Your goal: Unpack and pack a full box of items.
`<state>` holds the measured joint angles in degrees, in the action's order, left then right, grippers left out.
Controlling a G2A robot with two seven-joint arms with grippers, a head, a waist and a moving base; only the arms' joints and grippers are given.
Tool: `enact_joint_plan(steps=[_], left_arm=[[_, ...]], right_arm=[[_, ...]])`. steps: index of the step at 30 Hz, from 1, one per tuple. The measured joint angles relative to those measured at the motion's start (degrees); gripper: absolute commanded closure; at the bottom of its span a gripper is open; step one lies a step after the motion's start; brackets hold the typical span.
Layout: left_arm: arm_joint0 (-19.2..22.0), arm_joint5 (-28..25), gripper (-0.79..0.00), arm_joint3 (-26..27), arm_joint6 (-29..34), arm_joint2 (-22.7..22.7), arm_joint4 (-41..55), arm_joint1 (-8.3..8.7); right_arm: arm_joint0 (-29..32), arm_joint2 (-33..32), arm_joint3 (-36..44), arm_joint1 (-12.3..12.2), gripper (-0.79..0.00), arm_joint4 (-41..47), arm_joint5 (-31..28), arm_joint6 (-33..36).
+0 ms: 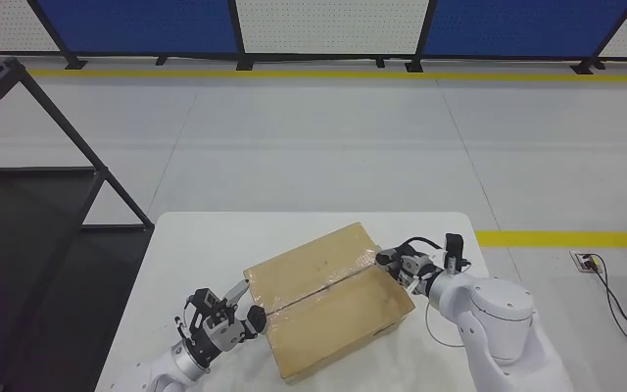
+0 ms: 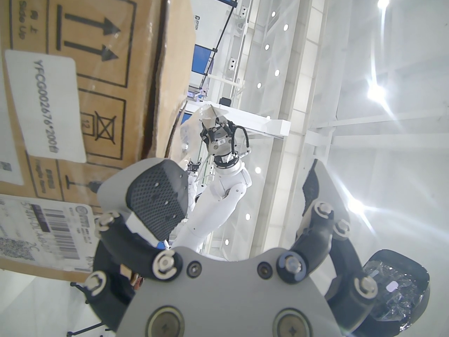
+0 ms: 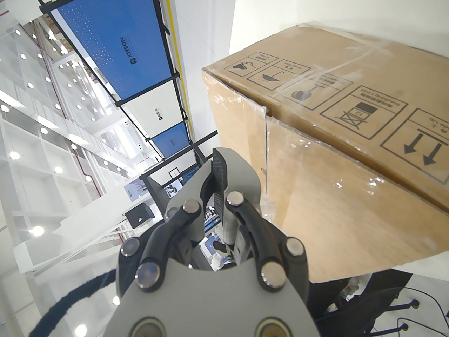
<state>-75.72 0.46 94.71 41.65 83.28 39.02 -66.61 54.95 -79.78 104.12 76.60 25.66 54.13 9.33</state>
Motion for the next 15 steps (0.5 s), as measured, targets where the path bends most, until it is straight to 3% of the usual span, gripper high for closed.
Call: enact_joint_plan(steps=[15], left_arm=[[1.26,0.95,-0.785,-1.17,-0.35,-0.68,-0.11,0.01]], right_arm=[[-0.94,0.71,-1.29,-0.15,0.0,1.27,0.77,-1.92]])
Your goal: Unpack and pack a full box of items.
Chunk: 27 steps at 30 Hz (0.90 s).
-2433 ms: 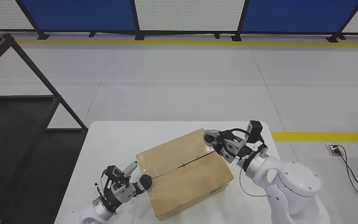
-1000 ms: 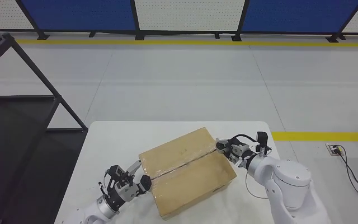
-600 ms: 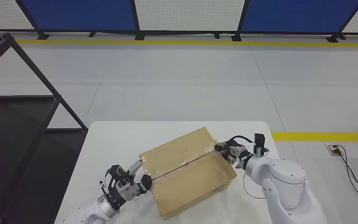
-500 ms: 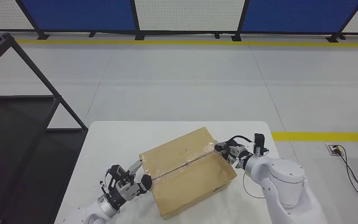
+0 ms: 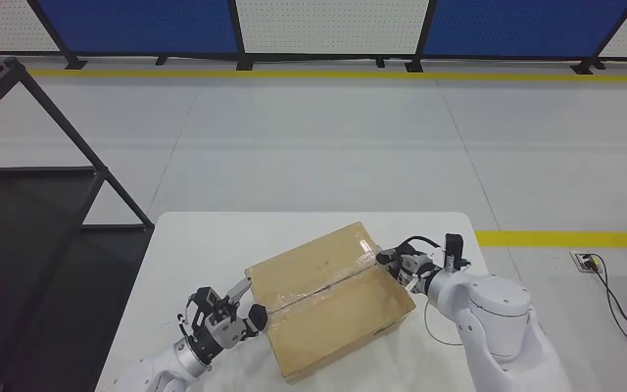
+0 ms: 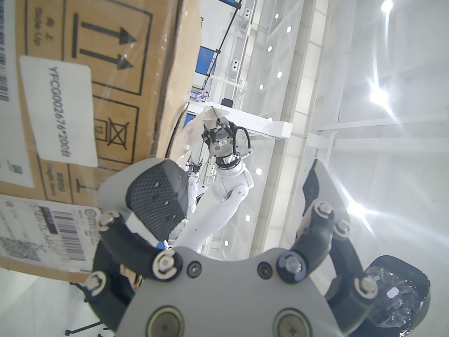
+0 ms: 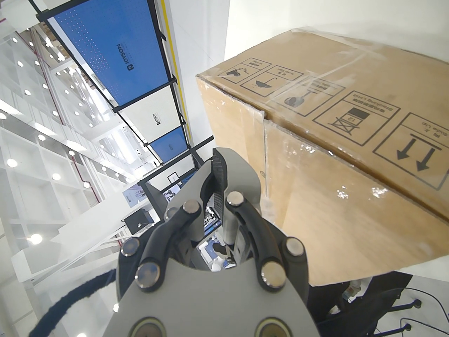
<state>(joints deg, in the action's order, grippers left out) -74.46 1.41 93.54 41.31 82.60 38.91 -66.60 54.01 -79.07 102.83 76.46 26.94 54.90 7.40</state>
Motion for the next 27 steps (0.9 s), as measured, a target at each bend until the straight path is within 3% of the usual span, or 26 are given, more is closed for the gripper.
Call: enact_joint_plan(steps=[8,11,15,18,27], left_arm=[[0.47,0.48,-0.785,-0.5,-0.04,-0.31,0.04,0.01],[0.64,0.64,-0.785,-0.62,-0.02,-0.4,0.01,0.03],[0.87,0.77,-0.785,-0.8,0.02,-0.5,0.13,0.03],[1.02,0.8,-0.785,-0.89,0.0,-0.56,0.16,0.04],[1.23,0.85,-0.785,-1.04,0.05,-0.69,0.1,0.08]], right_arm=[[-0.94,0.7,-1.69,-0.04,-0.034,0.24,0.68,-0.93],[-1.21,0.74,-2.13,-0.07,-0.102,0.42,0.88,-1.27],[-1.33,0.57,-2.5,-0.14,-0.249,0.75,1.09,-1.61],[-1.39,0.51,-2.74,-0.18,-0.305,1.0,1.27,-1.8],[-1.03,-0.32,-2.44,-0.31,-0.342,1.85,0.48,-2.83]])
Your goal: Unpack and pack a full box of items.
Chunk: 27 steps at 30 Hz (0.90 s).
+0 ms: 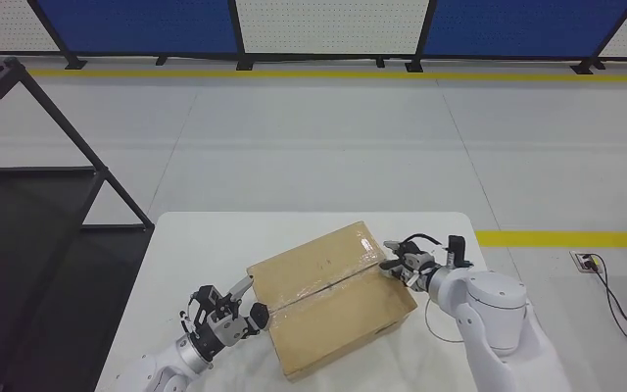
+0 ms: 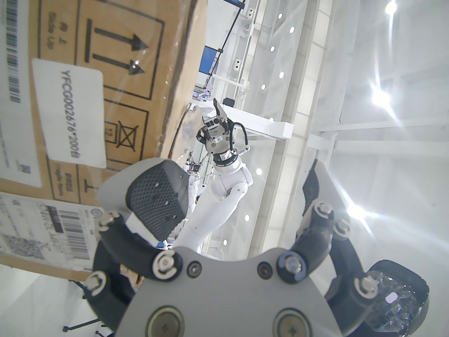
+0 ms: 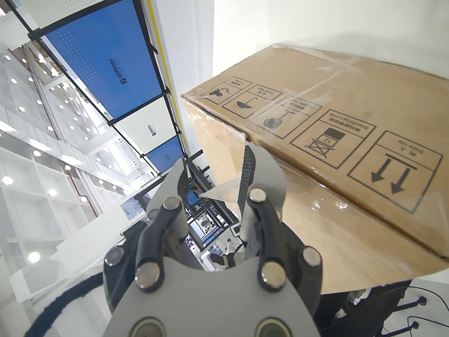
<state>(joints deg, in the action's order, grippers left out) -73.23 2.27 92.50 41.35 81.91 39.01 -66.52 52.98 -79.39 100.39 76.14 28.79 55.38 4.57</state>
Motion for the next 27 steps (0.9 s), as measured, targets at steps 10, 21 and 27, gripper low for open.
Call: enact_joint_plan(steps=[10,21,27], left_arm=[[0.1,-0.07,-0.785,-0.11,-0.13,-0.24,0.18,0.0],[-0.3,-0.22,-0.785,0.16,-0.13,-0.14,0.24,0.07],[-0.62,-0.3,-0.785,0.39,-0.14,-0.09,0.24,0.11]], right_arm=[[0.56,-0.49,1.01,-0.2,-0.489,0.3,-1.48,-0.57],[0.92,-0.53,1.81,-0.31,-0.785,0.08,-4.09,-1.81],[1.9,-0.48,3.09,-0.22,-0.785,-0.05,-8.41,-3.06]])
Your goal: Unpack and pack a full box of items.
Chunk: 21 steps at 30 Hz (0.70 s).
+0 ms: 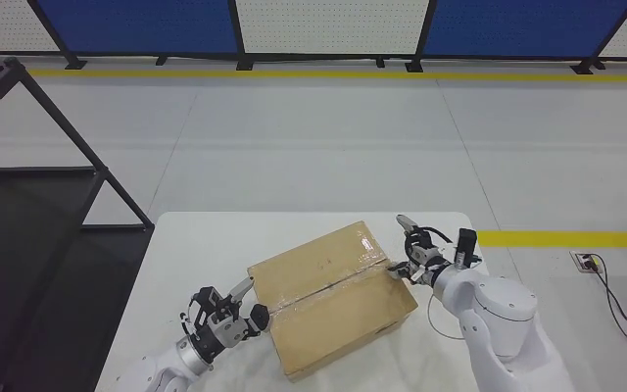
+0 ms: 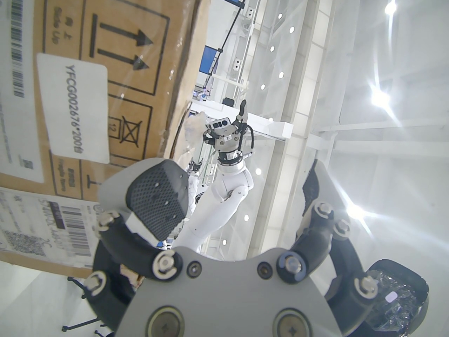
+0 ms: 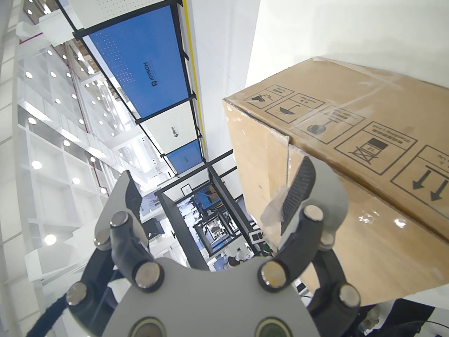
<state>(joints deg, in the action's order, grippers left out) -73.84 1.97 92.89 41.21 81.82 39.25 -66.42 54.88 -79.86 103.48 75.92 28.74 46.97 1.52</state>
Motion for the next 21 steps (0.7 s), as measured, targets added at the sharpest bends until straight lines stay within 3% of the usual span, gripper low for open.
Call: enact_joint_plan(steps=[21], left_arm=[[-0.53,-0.09,-0.785,0.47,0.17,0.32,0.11,0.15]], right_arm=[[1.39,-1.23,1.3,0.57,-0.785,-0.52,-9.06,-7.91]])
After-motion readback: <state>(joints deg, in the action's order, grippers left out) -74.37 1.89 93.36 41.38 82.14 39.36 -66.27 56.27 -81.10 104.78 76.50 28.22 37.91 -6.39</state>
